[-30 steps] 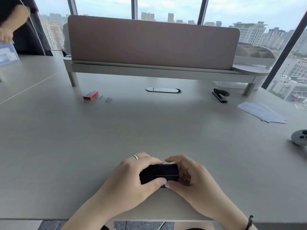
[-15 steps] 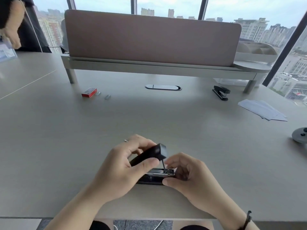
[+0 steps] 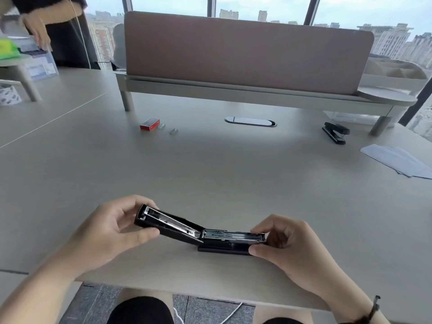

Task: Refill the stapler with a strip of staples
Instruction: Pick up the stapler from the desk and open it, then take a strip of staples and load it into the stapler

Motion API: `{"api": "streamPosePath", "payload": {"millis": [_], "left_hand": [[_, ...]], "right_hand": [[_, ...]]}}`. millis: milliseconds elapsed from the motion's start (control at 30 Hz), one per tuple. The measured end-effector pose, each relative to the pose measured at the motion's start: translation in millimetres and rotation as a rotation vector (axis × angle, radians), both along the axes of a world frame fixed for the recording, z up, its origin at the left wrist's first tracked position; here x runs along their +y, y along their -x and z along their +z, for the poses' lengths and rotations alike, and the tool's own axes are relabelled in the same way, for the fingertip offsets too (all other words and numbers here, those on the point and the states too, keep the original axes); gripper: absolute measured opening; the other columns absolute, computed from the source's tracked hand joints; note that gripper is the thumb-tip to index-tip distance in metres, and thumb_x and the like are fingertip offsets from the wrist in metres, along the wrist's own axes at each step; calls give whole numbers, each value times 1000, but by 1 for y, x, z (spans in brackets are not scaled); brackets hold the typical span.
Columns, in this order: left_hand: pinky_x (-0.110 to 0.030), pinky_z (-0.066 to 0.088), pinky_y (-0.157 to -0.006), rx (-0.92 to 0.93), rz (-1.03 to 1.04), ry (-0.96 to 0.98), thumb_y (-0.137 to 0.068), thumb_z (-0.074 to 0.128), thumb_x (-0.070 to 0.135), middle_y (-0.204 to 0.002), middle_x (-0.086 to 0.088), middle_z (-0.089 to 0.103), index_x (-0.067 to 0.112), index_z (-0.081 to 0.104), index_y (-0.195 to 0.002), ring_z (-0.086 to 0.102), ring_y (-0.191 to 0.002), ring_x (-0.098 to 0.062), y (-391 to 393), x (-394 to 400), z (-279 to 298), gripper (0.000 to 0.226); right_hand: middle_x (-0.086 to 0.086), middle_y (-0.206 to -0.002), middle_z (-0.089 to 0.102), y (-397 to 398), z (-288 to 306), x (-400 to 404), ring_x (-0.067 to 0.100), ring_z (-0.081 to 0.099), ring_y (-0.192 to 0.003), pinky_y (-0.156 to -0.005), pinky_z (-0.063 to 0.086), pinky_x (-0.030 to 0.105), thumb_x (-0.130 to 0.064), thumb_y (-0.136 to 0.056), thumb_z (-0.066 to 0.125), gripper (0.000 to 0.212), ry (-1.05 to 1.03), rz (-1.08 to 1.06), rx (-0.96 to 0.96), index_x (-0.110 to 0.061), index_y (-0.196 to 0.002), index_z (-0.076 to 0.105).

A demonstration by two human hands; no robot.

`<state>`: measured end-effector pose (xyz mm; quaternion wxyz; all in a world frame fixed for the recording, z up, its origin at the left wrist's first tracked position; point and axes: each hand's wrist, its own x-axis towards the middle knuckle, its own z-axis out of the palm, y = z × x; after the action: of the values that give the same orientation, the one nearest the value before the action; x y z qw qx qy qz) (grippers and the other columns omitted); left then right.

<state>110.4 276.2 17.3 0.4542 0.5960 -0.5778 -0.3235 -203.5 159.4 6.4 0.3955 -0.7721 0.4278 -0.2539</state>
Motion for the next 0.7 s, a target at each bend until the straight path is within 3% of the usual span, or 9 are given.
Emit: {"api": "streamPosePath", "payload": {"millis": [100, 200, 300, 400, 500, 567, 633, 700], "left_hand": [[-12, 49, -82, -111, 10, -54, -54, 86, 55, -89, 5, 75, 23, 71, -101, 70, -87, -8, -9, 1, -5, 59], [-27, 49, -91, -276, 2, -65, -61, 78, 53, -102, 6, 72, 31, 70, -101, 68, -96, -13, -11, -2, -9, 47], [-16, 43, -93, -412, -26, -63, -62, 72, 58, -113, 16, 67, 38, 67, -99, 64, -106, -6, -10, -4, -11, 42], [-17, 43, -94, -394, -27, -65, -62, 73, 58, -115, 17, 66, 37, 68, -98, 64, -107, -6, -13, -6, -12, 42], [-36, 46, -103, -353, -39, -115, -59, 79, 58, -115, 12, 68, 36, 69, -101, 66, -107, -11, -20, -10, -15, 49], [-40, 51, -100, -230, -86, -149, -55, 85, 62, -114, 9, 70, 39, 68, -110, 67, -108, -11, -21, -13, -11, 62], [-35, 55, -93, -112, -106, -122, -55, 86, 63, -111, 6, 70, 40, 68, -111, 69, -102, -14, -19, -21, -3, 63], [-34, 56, -84, -73, -40, -60, -60, 81, 58, -101, 2, 71, 38, 71, -106, 68, -92, -20, -17, -35, 7, 51]], "right_hand": [[-8, -50, 54, 0, 0, 1, 4, 43, -44, -46, 35, 16, -19, -71, 87, 23, 3, -5, -4, -32, -84, 72], [-6, -51, 54, 0, 0, 2, 5, 43, -44, -46, 35, 18, -21, -70, 87, 23, 2, -13, -4, -33, -84, 72], [-6, -51, 54, 0, 0, 3, 5, 43, -44, -46, 35, 17, -21, -70, 87, 23, -2, -22, -2, -32, -85, 72], [-7, -51, 53, 0, -1, 4, 5, 43, -45, -47, 35, 18, -20, -71, 87, 23, -1, -17, -10, -32, -84, 72], [-6, -51, 51, 1, -1, 3, 5, 42, -46, -50, 35, 20, -20, -70, 86, 24, -13, -1, -8, -32, -85, 72], [-6, -54, 52, 3, 3, 2, 9, 43, -50, -55, 36, 25, -26, -65, 87, 31, -83, 48, -23, -34, -92, 73], [-7, -66, 67, 4, 11, 0, 12, 47, -54, -57, 38, 25, -33, -58, 87, 40, -190, 75, -103, -30, -95, 76], [-6, -85, 78, 1, 19, -10, 13, 47, -56, -56, 37, 23, -29, -60, 89, 34, -287, 10, -210, -24, -92, 78]]}}
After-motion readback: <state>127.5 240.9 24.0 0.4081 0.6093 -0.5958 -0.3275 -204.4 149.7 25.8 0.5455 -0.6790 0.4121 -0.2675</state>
